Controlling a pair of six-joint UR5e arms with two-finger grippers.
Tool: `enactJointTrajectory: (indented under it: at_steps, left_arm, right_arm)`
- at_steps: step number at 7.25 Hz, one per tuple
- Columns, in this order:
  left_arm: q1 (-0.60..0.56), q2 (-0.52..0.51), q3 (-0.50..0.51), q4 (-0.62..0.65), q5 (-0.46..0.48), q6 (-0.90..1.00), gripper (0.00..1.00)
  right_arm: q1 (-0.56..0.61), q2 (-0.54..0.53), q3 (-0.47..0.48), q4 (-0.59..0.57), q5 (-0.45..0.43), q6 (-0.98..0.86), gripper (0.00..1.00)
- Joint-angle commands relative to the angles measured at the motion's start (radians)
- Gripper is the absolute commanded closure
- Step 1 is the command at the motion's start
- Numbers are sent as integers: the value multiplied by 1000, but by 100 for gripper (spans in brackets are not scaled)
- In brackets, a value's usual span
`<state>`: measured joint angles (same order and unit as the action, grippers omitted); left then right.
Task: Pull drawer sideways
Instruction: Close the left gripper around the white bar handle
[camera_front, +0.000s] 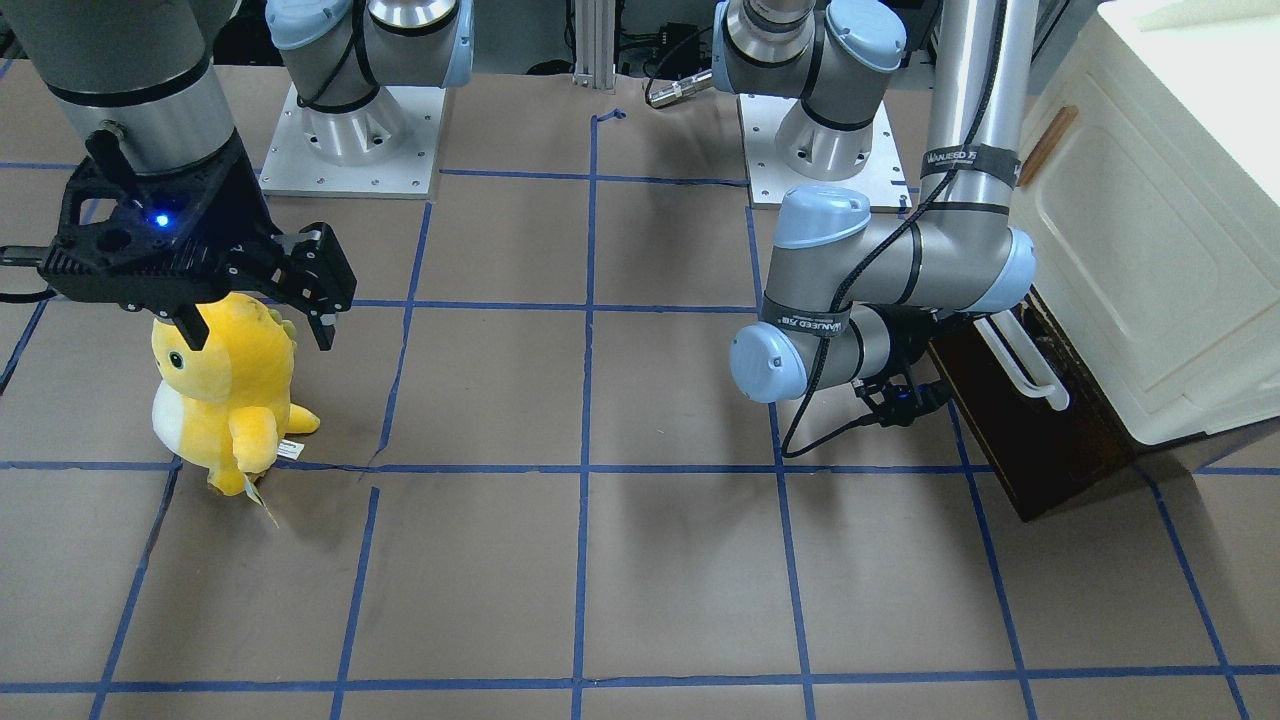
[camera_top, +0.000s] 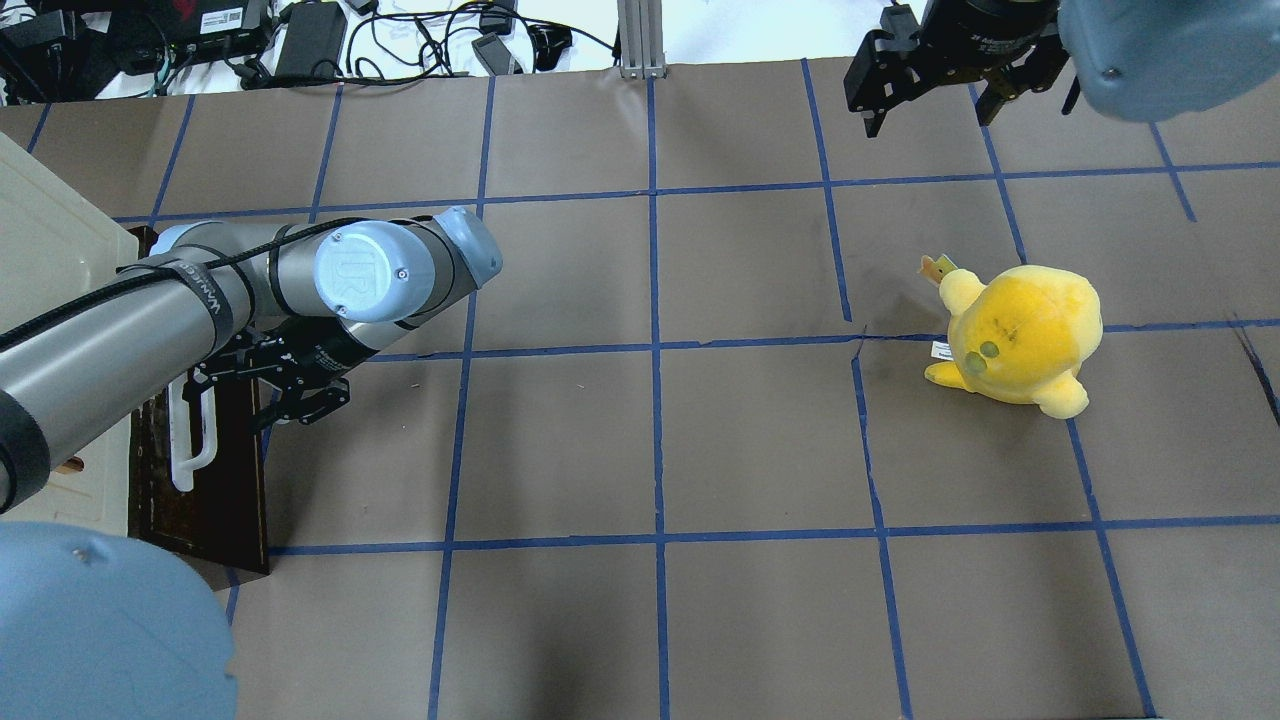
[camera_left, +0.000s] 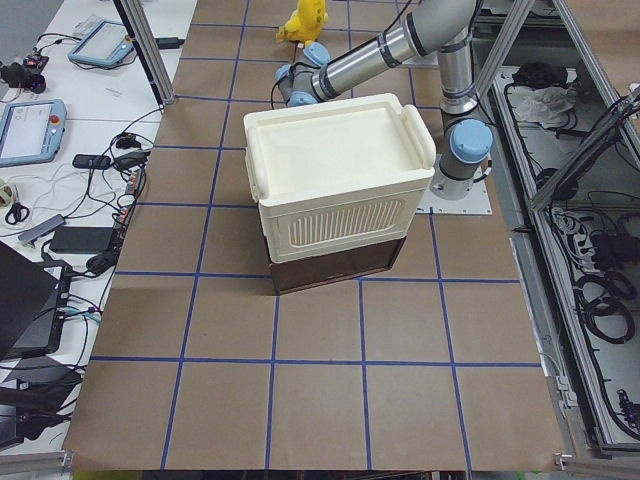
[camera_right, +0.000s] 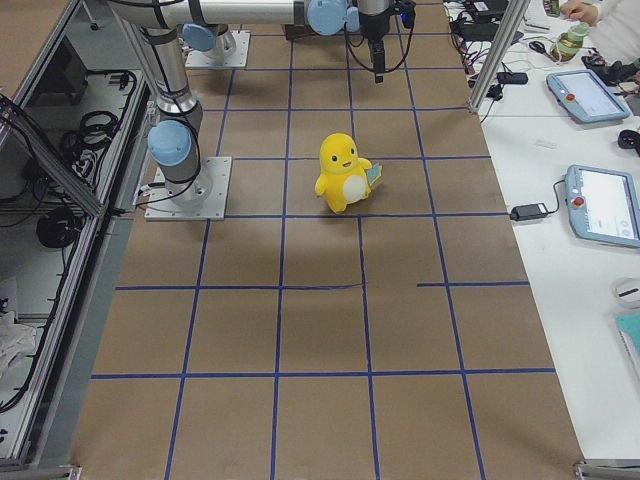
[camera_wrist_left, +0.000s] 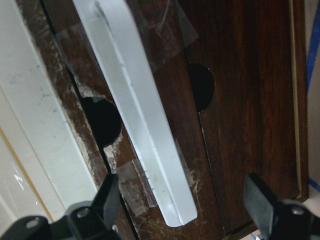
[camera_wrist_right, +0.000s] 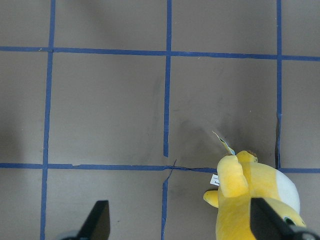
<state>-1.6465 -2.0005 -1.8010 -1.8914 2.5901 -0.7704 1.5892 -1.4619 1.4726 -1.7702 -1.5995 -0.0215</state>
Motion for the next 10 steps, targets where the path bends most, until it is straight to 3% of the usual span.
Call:
enactJointTrajectory:
  at_steps: [1, 2, 5, 8, 10]
  left_arm:
    - [7, -3, 0, 0, 22, -3, 27]
    - [7, -3, 0, 0, 22, -4, 43]
    - [5, 5, 0, -12, 21, -9, 62]
    - [-4, 0, 9, -21, 16, -9, 72]
    - [-4, 0, 6, -20, 24, -23, 71]
  right_arm:
    - [0, 0, 0, 0, 0, 0, 0]
    - [0, 0, 0, 0, 0, 0, 0]
    - [0, 0, 0, 0, 0, 0, 0]
    - [0, 0, 0, 0, 0, 0, 0]
    - [0, 0, 0, 0, 0, 0, 0]
